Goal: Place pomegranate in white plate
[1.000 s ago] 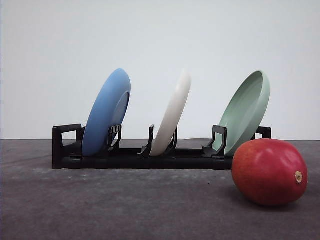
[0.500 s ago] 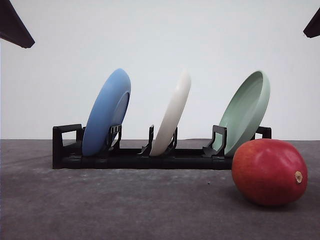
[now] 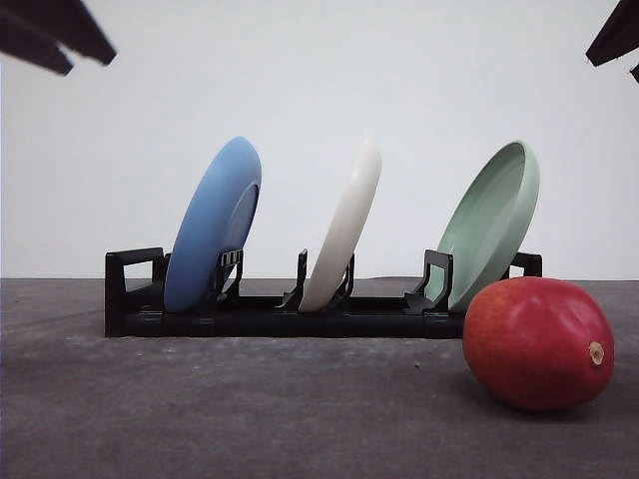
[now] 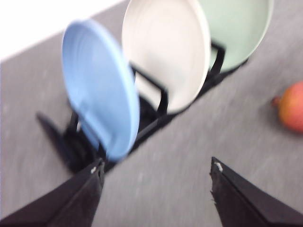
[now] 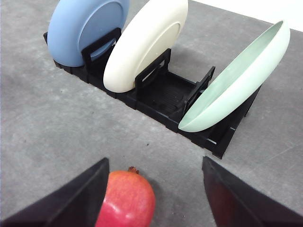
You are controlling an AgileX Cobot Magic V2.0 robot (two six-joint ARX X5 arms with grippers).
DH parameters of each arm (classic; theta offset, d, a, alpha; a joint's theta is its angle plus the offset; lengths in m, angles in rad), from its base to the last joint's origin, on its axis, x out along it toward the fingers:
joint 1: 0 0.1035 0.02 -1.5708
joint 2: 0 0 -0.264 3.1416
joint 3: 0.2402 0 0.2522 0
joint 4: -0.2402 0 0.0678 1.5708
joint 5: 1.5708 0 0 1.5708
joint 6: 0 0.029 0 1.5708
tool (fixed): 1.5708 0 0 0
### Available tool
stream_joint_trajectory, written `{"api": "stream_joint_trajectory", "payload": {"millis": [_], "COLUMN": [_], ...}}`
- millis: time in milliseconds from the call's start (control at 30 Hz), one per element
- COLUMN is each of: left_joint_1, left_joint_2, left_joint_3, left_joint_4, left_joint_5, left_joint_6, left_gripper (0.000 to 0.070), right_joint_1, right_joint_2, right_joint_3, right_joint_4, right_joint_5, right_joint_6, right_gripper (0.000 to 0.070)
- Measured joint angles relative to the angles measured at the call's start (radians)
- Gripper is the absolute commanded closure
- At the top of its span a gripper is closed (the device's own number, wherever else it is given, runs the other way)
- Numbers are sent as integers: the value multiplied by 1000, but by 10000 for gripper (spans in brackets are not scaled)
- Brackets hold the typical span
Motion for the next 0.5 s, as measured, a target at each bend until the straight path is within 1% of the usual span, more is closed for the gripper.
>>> {"api": "stream_joint_trajectory", "payload": {"millis": [233, 500], "left_joint_1": [-89, -175], "left_joint_2": [73, 256], "left_joint_3": [1, 2], "left_joint_4": [162, 374], "left_joint_5": [1, -1], "left_joint_6": [-7, -43], "left_gripper": [269, 271], "right_joint_1": [0, 0], "right_joint_2": [0, 0], "right_joint_3": [0, 0], "right_joint_4": [0, 0], "right_joint_5": [0, 0], "right_joint_6": [8, 10], "right_gripper": [301, 301]}}
